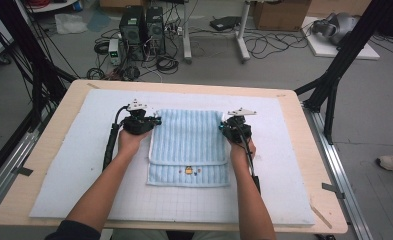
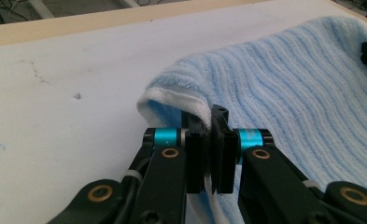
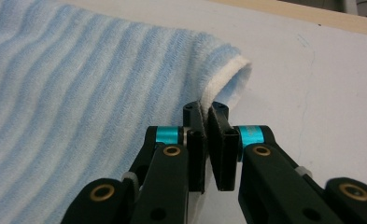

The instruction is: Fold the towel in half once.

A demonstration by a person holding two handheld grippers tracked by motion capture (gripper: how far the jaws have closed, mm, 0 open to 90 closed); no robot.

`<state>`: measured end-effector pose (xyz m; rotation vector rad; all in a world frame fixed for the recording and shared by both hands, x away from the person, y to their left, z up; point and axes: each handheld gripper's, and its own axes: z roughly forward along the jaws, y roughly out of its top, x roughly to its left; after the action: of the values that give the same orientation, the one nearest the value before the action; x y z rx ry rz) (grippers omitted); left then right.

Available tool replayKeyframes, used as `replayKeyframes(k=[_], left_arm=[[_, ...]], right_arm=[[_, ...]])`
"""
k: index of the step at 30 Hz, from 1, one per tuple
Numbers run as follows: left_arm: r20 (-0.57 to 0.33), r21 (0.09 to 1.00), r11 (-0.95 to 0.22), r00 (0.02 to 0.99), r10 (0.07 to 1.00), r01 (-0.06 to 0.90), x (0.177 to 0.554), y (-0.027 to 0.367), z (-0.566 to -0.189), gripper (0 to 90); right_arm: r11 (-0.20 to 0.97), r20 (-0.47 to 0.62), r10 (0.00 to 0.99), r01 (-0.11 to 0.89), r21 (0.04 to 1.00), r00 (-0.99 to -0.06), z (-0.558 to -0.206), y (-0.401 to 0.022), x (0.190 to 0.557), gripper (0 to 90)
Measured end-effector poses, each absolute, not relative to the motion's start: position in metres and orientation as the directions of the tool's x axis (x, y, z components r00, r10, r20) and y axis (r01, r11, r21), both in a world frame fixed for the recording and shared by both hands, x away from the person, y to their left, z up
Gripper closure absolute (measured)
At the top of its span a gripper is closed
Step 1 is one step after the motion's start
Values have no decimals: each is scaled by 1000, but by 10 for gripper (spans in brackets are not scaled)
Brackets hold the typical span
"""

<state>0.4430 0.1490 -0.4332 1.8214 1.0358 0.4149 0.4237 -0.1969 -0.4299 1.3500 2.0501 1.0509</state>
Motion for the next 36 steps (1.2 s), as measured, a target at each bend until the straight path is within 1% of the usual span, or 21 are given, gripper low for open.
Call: replayKeyframes(k=[2, 3, 4, 5, 6, 8, 11, 15, 19, 20, 22, 25, 27, 29, 33, 36], left_arm=[[-155, 860, -177, 576, 802, 479, 444, 148, -437, 821], [-165, 855, -168, 566, 808, 490, 444, 148, -438, 741], [-180, 849, -153, 549, 816, 506, 445, 148, -439, 611], [-192, 844, -143, 539, 820, 517, 445, 150, -439, 512], [-202, 842, -130, 529, 824, 524, 445, 151, -439, 459], [-219, 839, -112, 520, 826, 533, 444, 155, -438, 404], [-234, 850, -87, 522, 820, 519, 438, 161, -435, 376], [-229, 865, -92, 552, 802, 493, 424, 169, -432, 347], [-208, 895, -92, 593, 778, 436, 408, 177, -426, 339], [-203, 899, -95, 599, 775, 427, 404, 179, -425, 338], [-203, 901, -96, 605, 770, 424, 398, 182, -424, 332], [-217, 901, -89, 618, 756, 425, 390, 185, -422, 288], [-219, 911, -73, 626, 748, 405, 384, 185, -421, 245], [-203, 920, -79, 639, 741, 384, 377, 185, -421, 228], [-190, 921, -101, 661, 726, 375, 366, 185, -422, 226], [-190, 925, -95, 666, 722, 368, 363, 184, -423, 226]], right_arm=[[225, 27, 915, 567, 792, -402, -434, -197, 426, 855], [227, 26, 915, 570, 790, -402, -436, -197, 427, 851], [225, 28, 917, 575, 787, -398, -437, -197, 427, 836], [220, 35, 917, 578, 786, -396, -438, -196, 427, 806], [220, 35, 917, 578, 786, -397, -437, -197, 427, 761], [210, 44, 916, 570, 794, -399, -435, -198, 426, 669], [201, 51, 914, 557, 806, -404, -429, -201, 422, 569], [202, 50, 907, 536, 820, -417, -424, -205, 410, 438], [214, 50, 885, 498, 840, -464, -420, -214, 394, 404], [222, 52, 879, 502, 836, -475, -419, -216, 391, 380], [234, 42, 872, 490, 840, -488, -415, -219, 382, 379], [241, 40, 858, 472, 848, -511, -411, -223, 371, 373], [245, 45, 848, 467, 849, -527, -410, -225, 364, 352], [255, 44, 840, 466, 847, -540, -411, -226, 358, 334], [264, 56, 825, 471, 841, -562, -416, -225, 347, 296], [276, 71, 812, 488, 828, -580, -423, -221, 342, 227]])
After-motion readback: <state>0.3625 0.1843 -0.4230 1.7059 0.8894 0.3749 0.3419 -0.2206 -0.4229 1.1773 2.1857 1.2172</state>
